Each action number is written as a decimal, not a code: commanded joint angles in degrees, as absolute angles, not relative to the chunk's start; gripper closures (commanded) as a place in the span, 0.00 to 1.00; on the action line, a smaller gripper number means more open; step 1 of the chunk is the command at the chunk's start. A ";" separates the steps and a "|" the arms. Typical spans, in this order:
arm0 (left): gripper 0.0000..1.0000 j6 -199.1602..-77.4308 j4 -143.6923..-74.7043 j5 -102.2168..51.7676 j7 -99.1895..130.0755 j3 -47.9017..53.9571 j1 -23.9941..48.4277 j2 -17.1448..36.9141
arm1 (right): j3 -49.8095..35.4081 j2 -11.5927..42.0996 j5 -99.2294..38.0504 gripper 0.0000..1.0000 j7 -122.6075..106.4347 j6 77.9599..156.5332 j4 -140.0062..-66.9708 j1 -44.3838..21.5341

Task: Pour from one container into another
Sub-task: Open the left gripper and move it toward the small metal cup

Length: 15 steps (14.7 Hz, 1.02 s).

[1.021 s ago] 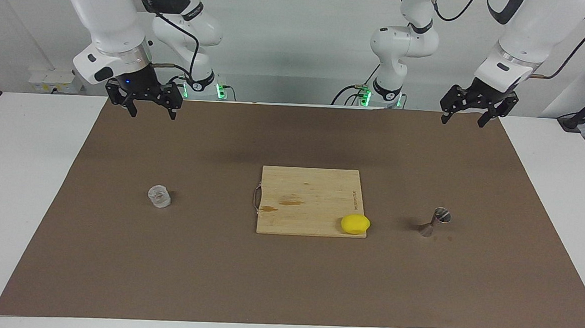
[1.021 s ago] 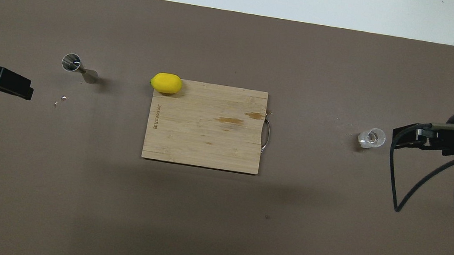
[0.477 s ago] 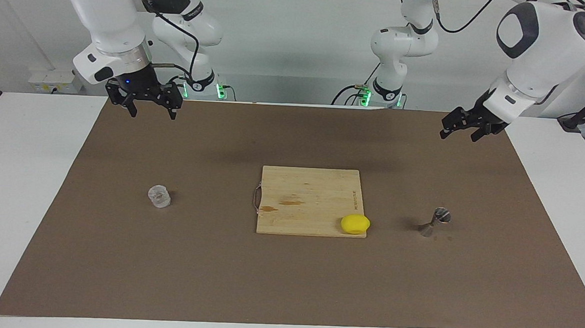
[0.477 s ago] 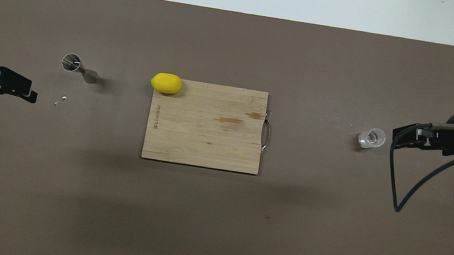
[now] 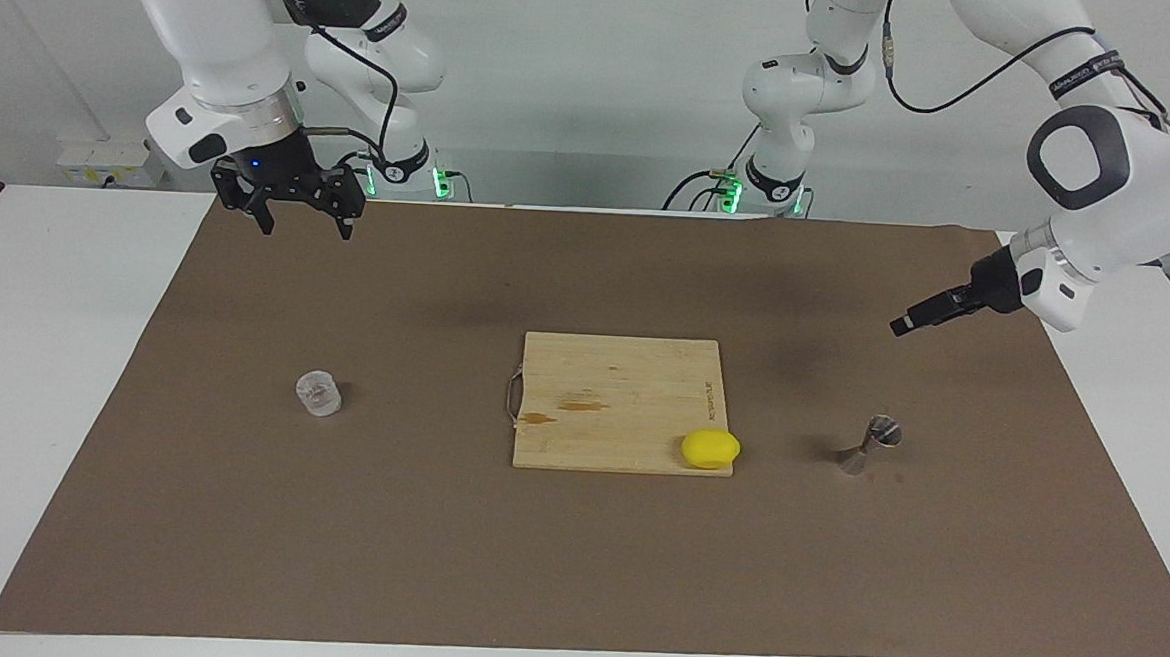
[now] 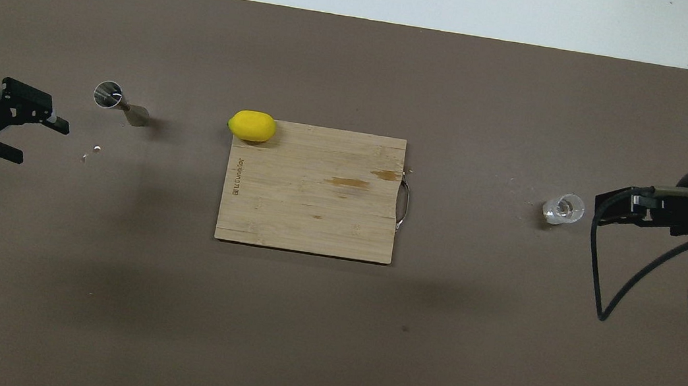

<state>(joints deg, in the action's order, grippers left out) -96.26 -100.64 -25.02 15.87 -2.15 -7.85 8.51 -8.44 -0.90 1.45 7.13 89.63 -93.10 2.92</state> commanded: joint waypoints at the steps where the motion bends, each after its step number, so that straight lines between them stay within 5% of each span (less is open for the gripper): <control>1: 0.00 -100.97 -106.07 -34.24 28.44 -4.47 -8.17 7.29 | -8.79 -1.76 0.44 0.00 6.24 89.30 -93.96 3.87; 7: 0.00 -112.13 -113.45 -55.16 48.85 -6.50 -10.80 9.13 | -8.79 -1.76 0.44 0.00 6.24 89.30 -93.96 3.87; 15: 0.00 -118.91 -122.43 -84.35 48.78 -5.89 -10.82 11.69 | -8.79 -1.76 0.44 0.00 6.24 89.30 -93.96 3.87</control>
<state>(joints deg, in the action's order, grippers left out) -116.48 -120.34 -79.77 47.50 -6.39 -11.36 12.60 -8.44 -0.90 1.45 7.13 89.63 -93.10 2.92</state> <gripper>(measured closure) 0.000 0.000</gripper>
